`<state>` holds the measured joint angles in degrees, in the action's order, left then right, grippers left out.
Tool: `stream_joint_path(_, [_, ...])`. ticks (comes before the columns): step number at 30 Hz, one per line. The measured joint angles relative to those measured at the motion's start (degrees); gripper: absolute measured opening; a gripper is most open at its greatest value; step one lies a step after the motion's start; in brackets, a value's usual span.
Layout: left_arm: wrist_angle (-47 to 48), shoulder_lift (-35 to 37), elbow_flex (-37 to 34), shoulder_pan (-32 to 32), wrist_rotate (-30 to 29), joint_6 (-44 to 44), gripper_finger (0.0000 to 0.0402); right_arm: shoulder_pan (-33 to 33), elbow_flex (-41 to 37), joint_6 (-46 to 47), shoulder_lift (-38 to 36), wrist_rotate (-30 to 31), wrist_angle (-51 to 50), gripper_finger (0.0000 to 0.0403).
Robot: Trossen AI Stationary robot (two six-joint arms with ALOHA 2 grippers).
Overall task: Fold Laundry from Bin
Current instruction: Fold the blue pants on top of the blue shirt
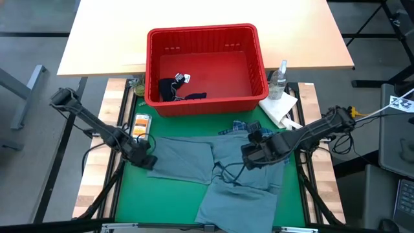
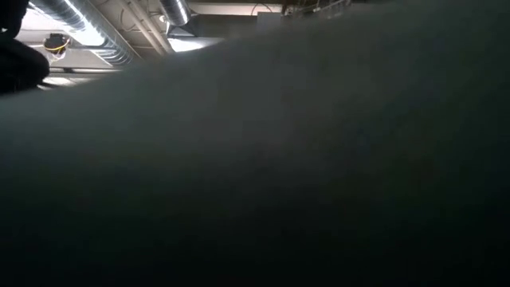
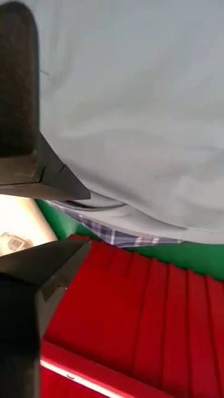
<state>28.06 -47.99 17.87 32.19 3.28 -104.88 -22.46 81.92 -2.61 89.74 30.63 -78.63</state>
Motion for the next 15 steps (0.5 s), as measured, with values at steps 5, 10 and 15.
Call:
stream_joint_path(5, [-0.9, -5.0, 0.0, 0.6, -1.2, -2.3, 0.0165, -0.1, -0.1, -0.2, -0.3, -0.2, 2.3, 0.0111])
stream_joint_path(10, [-3.0, -8.5, 0.2, 0.7, -3.5, -2.8, 0.0165, 0.0, -0.1, -0.8, -0.2, -0.2, 4.1, 0.0111])
stream_joint_path(15, [-4.4, -9.4, 0.2, 0.9, -4.4, -2.7, 0.0154, 0.0, -0.1, -0.9, -0.1, -0.2, 5.2, 0.0111])
